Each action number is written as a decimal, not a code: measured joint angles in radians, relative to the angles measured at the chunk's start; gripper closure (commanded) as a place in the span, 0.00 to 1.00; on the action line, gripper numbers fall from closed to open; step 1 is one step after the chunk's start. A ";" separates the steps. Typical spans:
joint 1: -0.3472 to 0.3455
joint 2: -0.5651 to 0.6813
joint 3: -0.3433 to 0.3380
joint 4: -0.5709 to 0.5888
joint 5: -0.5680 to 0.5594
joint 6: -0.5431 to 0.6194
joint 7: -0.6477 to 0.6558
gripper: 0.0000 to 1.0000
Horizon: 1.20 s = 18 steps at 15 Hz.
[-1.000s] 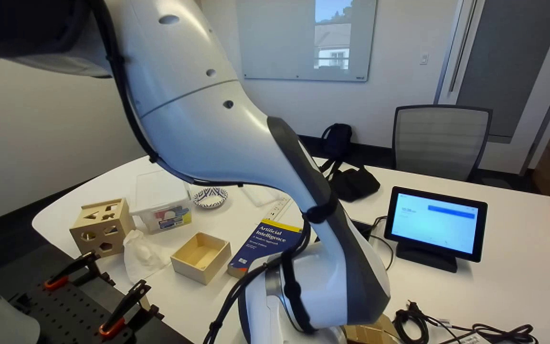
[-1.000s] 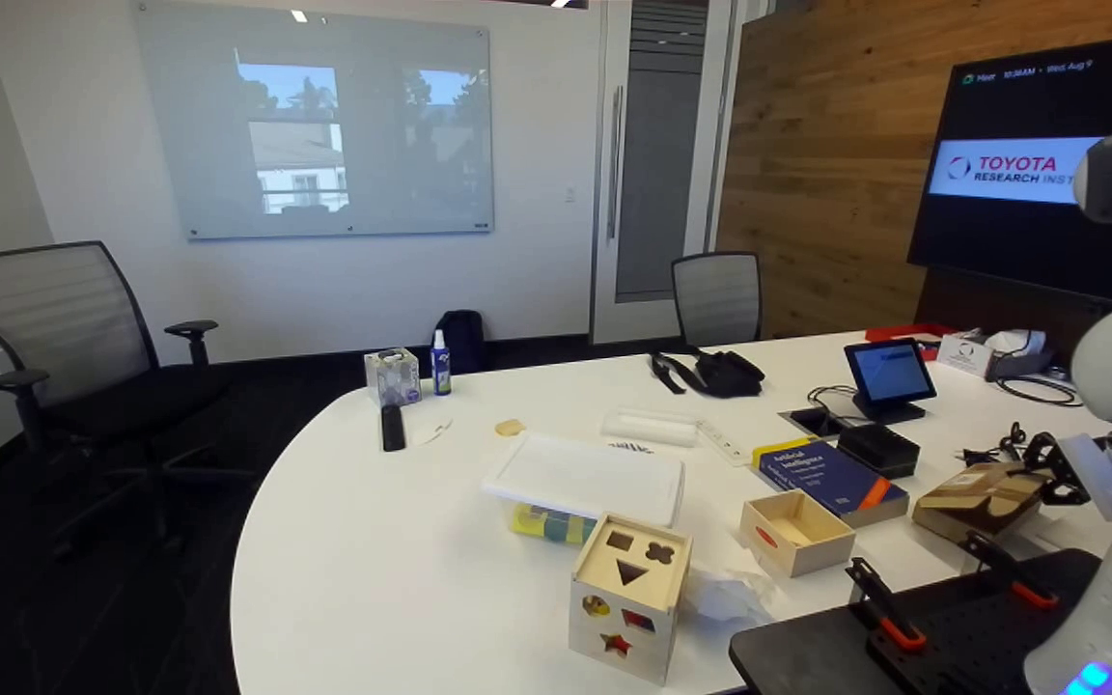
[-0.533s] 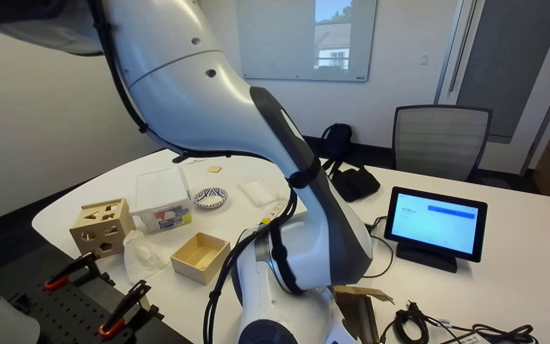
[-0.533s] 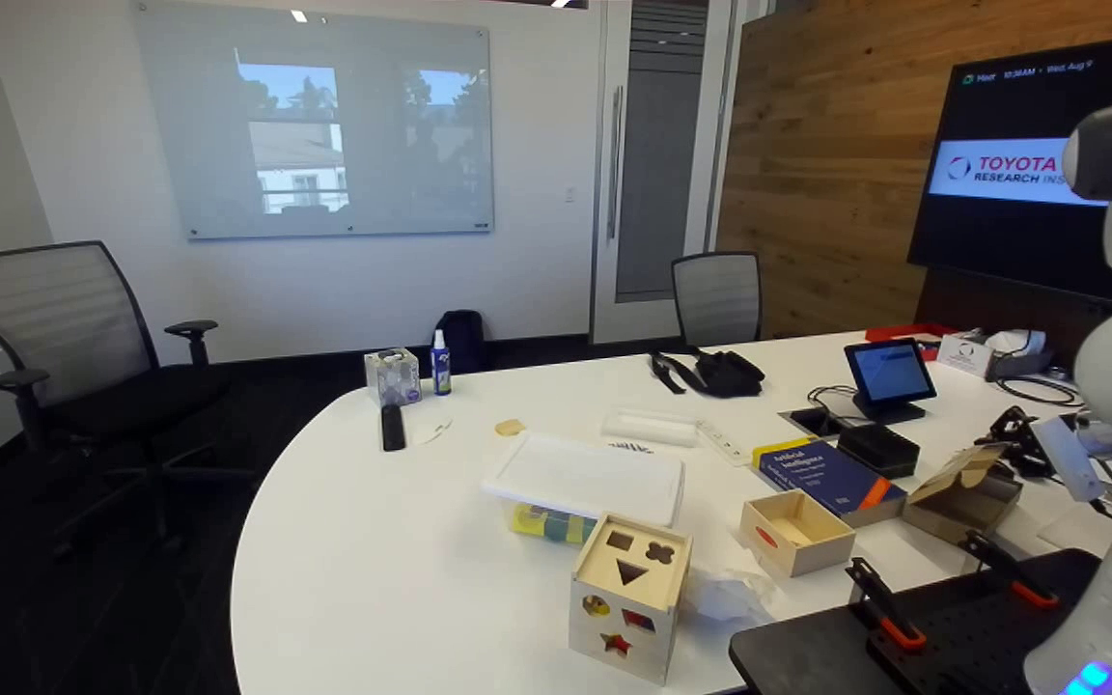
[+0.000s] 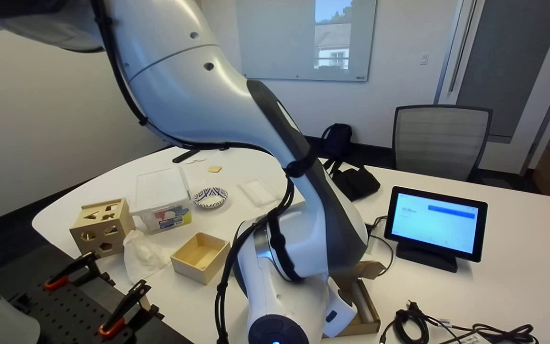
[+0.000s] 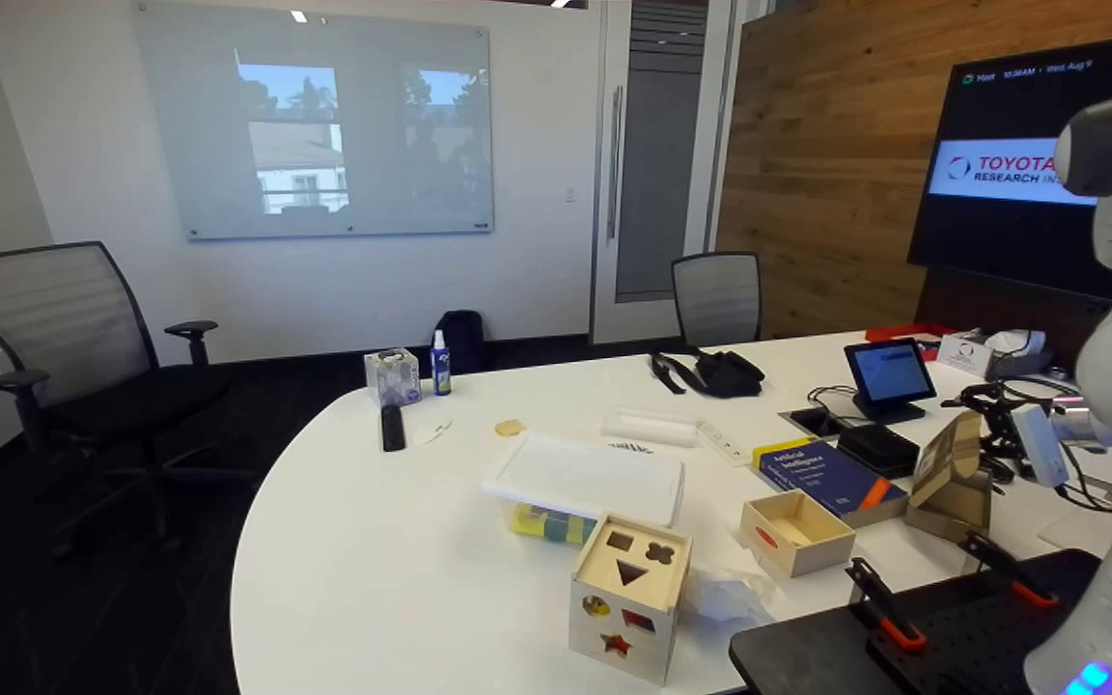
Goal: Open the box
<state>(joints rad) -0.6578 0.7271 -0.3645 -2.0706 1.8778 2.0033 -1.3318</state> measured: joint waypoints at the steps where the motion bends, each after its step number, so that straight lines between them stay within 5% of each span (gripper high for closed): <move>1: 0.007 -0.003 0.000 -0.001 -0.003 -0.021 0.000 0.00; 10: 0.101 0.011 0.001 0.029 -0.088 -0.087 0.090 0.00; 18: 0.142 0.170 -0.006 0.211 -0.097 -0.049 0.200 0.00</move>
<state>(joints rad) -0.5158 0.8969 -0.3706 -1.8599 1.7803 1.9539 -1.1316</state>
